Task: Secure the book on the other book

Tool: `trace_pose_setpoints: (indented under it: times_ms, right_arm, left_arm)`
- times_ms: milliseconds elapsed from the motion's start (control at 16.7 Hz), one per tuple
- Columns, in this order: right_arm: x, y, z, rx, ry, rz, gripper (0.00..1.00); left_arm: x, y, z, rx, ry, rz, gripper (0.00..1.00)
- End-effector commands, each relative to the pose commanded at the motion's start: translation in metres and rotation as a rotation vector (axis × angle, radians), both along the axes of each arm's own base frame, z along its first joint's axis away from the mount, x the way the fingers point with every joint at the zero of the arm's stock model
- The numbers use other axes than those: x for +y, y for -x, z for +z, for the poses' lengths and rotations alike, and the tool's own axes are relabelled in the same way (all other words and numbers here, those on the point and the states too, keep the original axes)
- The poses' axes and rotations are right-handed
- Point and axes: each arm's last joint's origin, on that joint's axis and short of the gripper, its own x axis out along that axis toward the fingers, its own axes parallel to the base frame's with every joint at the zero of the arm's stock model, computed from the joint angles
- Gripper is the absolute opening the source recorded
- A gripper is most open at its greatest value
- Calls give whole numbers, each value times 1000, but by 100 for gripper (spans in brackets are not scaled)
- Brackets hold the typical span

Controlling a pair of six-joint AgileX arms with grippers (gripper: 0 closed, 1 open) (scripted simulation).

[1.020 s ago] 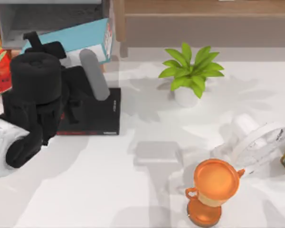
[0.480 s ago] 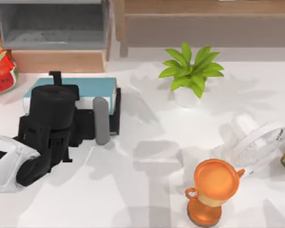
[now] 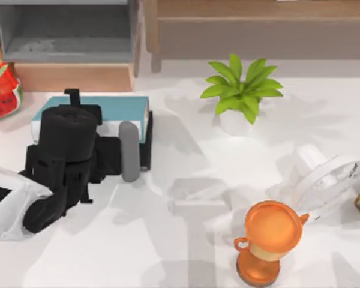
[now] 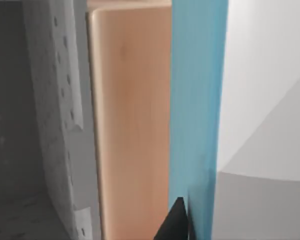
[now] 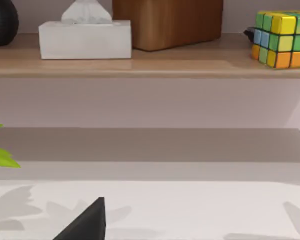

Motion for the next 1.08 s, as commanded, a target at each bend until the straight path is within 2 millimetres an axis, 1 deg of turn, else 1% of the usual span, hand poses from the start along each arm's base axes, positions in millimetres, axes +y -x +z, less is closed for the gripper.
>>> trace_pose_setpoints:
  times_ms: [780,840,1080]
  right_arm:
    - [0,0,0,0,0,0,100]
    - [0,0,0,0,0,0,100]
    - [0,0,0,0,0,0,100]
  left_arm:
    - [0,0,0,0,0,0,98]
    - [0,0,0,0,0,0,100]
    - [0,0,0,0,0,0,100]
